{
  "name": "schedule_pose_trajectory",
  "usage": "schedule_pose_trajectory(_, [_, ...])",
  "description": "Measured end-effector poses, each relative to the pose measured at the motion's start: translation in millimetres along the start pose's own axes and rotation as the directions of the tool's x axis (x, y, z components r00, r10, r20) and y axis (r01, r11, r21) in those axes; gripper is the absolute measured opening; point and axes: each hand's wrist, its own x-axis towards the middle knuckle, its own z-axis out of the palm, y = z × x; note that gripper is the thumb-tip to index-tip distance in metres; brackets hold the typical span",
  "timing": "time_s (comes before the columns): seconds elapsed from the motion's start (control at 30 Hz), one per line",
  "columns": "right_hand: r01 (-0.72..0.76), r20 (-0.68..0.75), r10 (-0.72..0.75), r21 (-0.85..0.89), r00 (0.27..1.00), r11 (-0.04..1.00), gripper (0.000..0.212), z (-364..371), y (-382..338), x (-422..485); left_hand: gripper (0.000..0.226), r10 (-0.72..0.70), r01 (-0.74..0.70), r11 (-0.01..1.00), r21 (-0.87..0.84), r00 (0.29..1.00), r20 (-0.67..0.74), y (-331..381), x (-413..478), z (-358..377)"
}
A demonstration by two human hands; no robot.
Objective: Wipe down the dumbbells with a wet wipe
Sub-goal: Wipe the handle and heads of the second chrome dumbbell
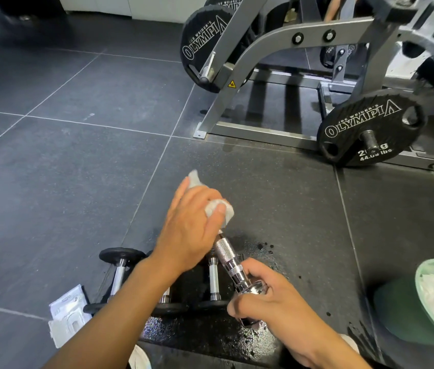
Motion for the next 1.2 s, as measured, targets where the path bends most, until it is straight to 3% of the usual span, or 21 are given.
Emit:
schedule_pose_trajectory(0.07, [-0.001, 0.018, 0.002, -0.005, 1.000, 1.000, 0.044, 1, 1, -1, 0.041, -0.289, 0.303, 0.933, -0.196, 0.952, 0.096, 4, 4, -5])
schedule_pose_trajectory(0.1, [0.002, 0.027, -0.002, -0.008, 1.000, 1.000, 0.045, 1, 3, 0, 0.039, -0.435, 0.455, 0.836, -0.306, 0.890, 0.136, 6, 6, -6])
schedule_pose_trajectory(0.17, [0.002, 0.020, -0.002, -0.014, 1.000, 1.000, 0.045, -1, 3, -1, 0.039, -0.663, 0.666, 0.504, -0.550, 0.706, 0.248, 10, 11, -8])
schedule_pose_trajectory(0.2, [0.002, 0.017, -0.002, -0.017, 1.000, 1.000, 0.045, -2, 3, -1, 0.039, -0.717, 0.690, 0.305, -0.656, 0.620, 0.319, 10, 12, -9])
schedule_pose_trajectory(0.27, [0.006, 0.020, -0.006, -0.028, 1.000, 1.000, 0.049, -3, 3, 0, 0.040, -0.725, 0.644, 0.016, -0.765, 0.534, 0.434, 10, 11, -9])
schedule_pose_trajectory(0.33, [0.018, 0.025, -0.017, -0.034, 1.000, 0.999, 0.052, -4, 3, 1, 0.047, -0.684, 0.606, -0.168, -0.778, 0.497, 0.535, 13, 7, -5])
schedule_pose_trajectory(0.4, [0.018, 0.010, -0.017, -0.044, 1.000, 0.999, 0.051, -4, 2, 0, 0.046, -0.621, 0.596, -0.275, -0.755, 0.489, 0.612, 23, 3, -3])
schedule_pose_trajectory(0.5, [0.038, -0.101, -0.054, -0.154, 0.993, 0.987, 0.029, -3, 4, 3, 0.045, -0.587, 0.572, -0.295, -0.765, 0.524, 0.618, 35, -2, 0])
schedule_pose_trajectory(0.6, [-0.029, -0.280, -0.124, -0.485, 0.952, 0.874, 0.030, 1, 8, 7, 0.043, -0.688, 0.573, -0.169, -0.802, 0.514, 0.512, 42, -8, 8])
schedule_pose_trajectory(0.67, [-0.069, -0.319, -0.157, -0.595, 0.935, 0.801, 0.032, 5, 9, 8, 0.040, -0.719, 0.625, -0.073, -0.778, 0.508, 0.475, 47, -13, 14])
schedule_pose_trajectory(0.8, [-0.056, -0.338, -0.238, -0.671, 0.911, 0.739, 0.031, 12, 18, 12, 0.033, -0.701, 0.715, 0.164, -0.680, 0.569, 0.429, 57, -26, 19])
schedule_pose_trajectory(0.97, [0.001, -0.335, -0.285, -0.646, 0.898, 0.763, 0.044, 12, 24, 14, 0.028, -0.600, 0.766, 0.330, -0.552, 0.622, 0.503, 73, -43, 22])
schedule_pose_trajectory(1.03, [0.012, -0.330, -0.283, -0.632, 0.901, 0.775, 0.046, 10, 23, 14, 0.030, -0.603, 0.755, 0.333, -0.565, 0.631, 0.488, 74, -45, 21])
schedule_pose_trajectory(1.17, [-0.018, -0.347, -0.192, -0.520, 0.918, 0.854, 0.030, 9, 21, 15, 0.036, -0.640, 0.676, 0.064, -0.734, 0.592, 0.490, 70, -39, 13])
schedule_pose_trajectory(1.2, [-0.019, -0.341, -0.162, -0.471, 0.926, 0.882, 0.028, 10, 21, 16, 0.035, -0.657, 0.674, 0.047, -0.738, 0.577, 0.485, 66, -38, 10])
